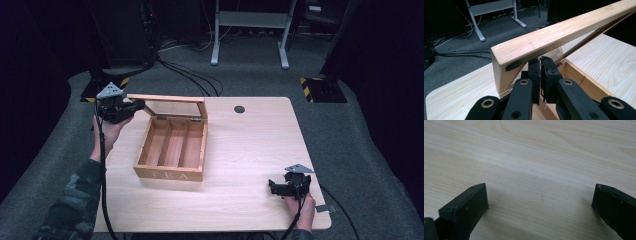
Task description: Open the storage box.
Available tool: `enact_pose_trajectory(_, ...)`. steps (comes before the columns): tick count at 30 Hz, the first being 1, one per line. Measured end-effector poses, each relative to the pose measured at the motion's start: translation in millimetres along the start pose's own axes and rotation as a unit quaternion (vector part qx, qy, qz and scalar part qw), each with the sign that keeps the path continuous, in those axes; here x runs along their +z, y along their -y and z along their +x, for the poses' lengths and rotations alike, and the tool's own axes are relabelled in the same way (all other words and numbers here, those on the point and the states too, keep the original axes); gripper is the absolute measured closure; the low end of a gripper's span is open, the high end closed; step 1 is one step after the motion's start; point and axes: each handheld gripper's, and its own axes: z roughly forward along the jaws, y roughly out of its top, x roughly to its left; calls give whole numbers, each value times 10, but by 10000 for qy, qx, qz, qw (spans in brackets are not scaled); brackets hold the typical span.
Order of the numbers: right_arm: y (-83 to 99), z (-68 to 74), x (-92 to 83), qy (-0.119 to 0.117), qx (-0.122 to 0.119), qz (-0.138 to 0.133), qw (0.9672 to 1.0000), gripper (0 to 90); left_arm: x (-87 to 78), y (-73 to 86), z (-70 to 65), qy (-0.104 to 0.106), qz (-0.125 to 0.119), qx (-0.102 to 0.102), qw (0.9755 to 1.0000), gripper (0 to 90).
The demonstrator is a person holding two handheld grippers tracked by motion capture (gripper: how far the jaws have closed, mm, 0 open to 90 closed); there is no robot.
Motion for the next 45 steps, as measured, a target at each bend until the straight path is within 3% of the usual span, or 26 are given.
enact_pose_trajectory(31,0,0,1,-1,-7,-2,10000,0,-40,28,-5,43,-22,12,10000,855)
enact_pose_trajectory(45,0,0,1,1,-6,-3,10000,0,-48,212,-76,80,-33,62,9999,852)
